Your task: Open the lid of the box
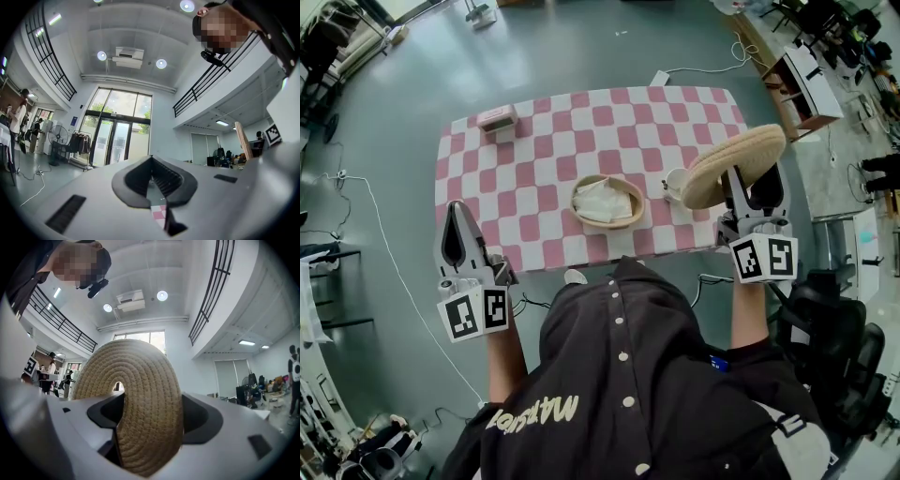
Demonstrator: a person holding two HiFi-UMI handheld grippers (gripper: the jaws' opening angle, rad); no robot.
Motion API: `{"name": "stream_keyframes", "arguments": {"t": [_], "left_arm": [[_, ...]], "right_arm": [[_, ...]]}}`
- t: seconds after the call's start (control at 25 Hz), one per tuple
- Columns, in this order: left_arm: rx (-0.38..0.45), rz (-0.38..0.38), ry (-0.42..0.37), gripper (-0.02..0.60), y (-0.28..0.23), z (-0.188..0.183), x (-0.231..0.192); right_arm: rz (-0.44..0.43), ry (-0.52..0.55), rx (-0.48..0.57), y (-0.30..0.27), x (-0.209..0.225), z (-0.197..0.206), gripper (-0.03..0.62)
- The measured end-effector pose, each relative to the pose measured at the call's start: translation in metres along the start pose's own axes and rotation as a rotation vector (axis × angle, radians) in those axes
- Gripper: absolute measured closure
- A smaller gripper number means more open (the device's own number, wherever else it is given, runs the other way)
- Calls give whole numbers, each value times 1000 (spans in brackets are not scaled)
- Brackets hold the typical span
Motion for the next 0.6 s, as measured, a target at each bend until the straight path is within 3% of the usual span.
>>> {"name": "stream_keyframes", "arguments": {"t": [0.6], "left_arm": [[-9,-11,2,572,8,3,-1]], "right_arm": [[-19,2,-14,-1,-5,5,226]]}}
Point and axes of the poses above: the fingertips, and each gripper's own axes: y backward along the fingers, x to its right, z out of its underside, the point moved 2 cm from there along y, backward along the fingers, and after that the axes turned 7 degrees about x, right-handed, at the moved point
